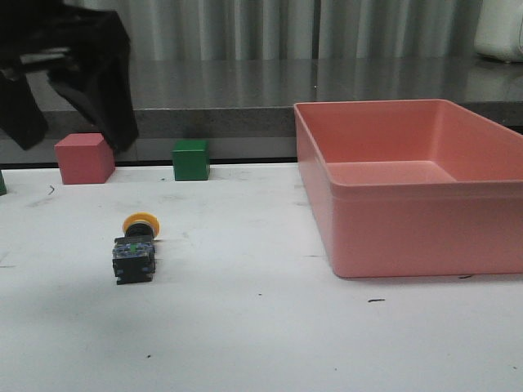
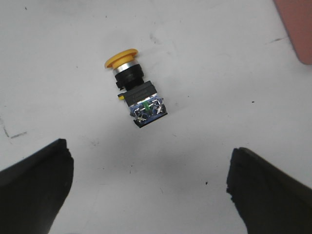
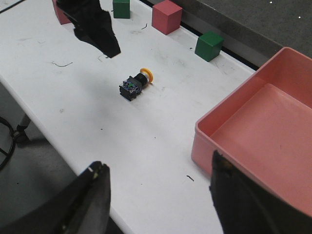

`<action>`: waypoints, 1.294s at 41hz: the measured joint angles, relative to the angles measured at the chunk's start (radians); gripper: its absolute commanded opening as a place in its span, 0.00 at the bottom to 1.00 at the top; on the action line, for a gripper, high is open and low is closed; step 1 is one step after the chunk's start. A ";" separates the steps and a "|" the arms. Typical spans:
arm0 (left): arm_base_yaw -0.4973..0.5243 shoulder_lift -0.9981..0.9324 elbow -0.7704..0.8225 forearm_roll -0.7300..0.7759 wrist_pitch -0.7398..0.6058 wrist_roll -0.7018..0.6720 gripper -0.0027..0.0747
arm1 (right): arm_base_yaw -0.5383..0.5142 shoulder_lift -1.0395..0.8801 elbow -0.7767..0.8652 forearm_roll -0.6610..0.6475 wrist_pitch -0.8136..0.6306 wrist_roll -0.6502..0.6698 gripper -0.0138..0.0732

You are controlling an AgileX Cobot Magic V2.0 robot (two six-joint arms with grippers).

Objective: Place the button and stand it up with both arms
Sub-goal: 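Lower the left gripper and grasp the button body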

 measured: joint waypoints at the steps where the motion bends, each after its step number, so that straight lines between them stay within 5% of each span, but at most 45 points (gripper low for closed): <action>1: 0.000 0.024 -0.013 0.000 0.009 -0.008 0.83 | 0.000 0.000 0.000 0.000 0.000 0.000 0.70; 26: 0.025 0.427 -0.217 0.034 0.029 -0.223 0.83 | 0.000 0.000 0.000 0.000 0.000 0.000 0.70; 53: 0.039 0.505 -0.230 0.043 -0.073 -0.279 0.83 | 0.000 0.000 0.000 0.000 0.000 0.000 0.70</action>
